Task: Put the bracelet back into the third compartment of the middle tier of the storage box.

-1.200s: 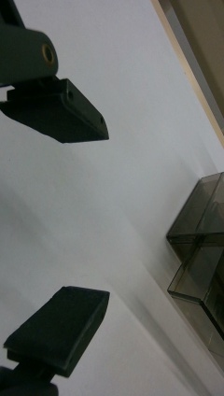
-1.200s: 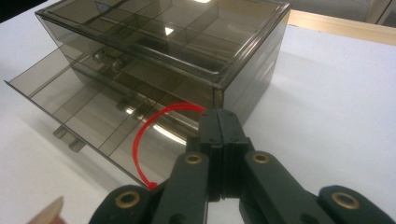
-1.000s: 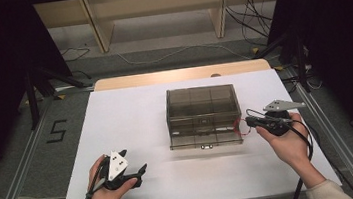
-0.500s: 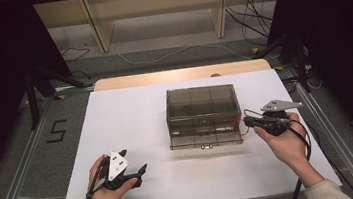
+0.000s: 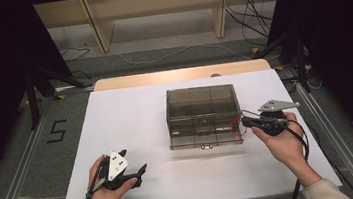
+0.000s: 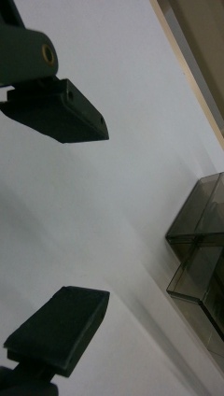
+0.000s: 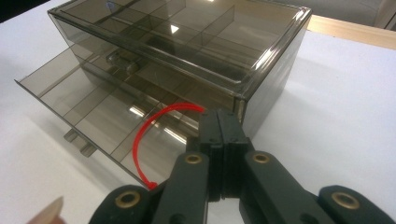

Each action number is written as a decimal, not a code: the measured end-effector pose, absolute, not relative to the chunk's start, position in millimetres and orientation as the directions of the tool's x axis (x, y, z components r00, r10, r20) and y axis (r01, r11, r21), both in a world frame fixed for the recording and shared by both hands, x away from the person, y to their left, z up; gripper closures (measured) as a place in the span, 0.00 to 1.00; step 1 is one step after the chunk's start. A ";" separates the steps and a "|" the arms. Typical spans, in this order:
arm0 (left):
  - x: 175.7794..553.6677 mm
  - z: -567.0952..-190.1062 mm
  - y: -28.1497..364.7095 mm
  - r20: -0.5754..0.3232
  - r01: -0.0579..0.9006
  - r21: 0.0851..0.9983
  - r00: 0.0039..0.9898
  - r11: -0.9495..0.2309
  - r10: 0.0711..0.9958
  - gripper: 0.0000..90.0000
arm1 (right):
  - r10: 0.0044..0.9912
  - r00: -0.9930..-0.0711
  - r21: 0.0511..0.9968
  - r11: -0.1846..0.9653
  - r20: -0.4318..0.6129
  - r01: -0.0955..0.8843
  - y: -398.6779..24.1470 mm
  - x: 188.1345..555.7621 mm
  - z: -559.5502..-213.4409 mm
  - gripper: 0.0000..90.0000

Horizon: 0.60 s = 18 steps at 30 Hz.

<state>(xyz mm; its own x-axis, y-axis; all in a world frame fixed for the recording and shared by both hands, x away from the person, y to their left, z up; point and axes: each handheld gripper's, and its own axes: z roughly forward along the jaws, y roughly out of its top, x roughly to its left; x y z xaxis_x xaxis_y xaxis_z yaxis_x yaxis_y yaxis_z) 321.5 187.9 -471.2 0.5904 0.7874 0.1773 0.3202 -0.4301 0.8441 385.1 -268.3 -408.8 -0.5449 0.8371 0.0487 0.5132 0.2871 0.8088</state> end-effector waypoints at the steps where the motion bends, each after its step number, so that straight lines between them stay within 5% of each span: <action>1: 321.5 -471.2 187.9 0.177 0.320 0.844 0.591 -0.430 0.787 0.21 | 0.837 -0.546 0.809 0.288 0.048 0.512 -268.0 385.2 -408.9 1.00; 18: 321.5 -471.2 187.7 0.179 0.319 0.844 0.592 -0.432 0.786 0.21 | 0.830 -0.555 0.806 0.296 0.047 0.512 -263.0 386.1 -409.5 1.00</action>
<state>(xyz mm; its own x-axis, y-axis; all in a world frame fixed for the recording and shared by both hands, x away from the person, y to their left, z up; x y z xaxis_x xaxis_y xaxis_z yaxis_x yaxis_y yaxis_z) 321.5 187.7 -471.2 0.5921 0.7858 0.1787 0.3185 -0.4319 0.8438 386.1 -263.0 -409.5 -0.5553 0.8303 0.0473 0.5117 0.2962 0.8065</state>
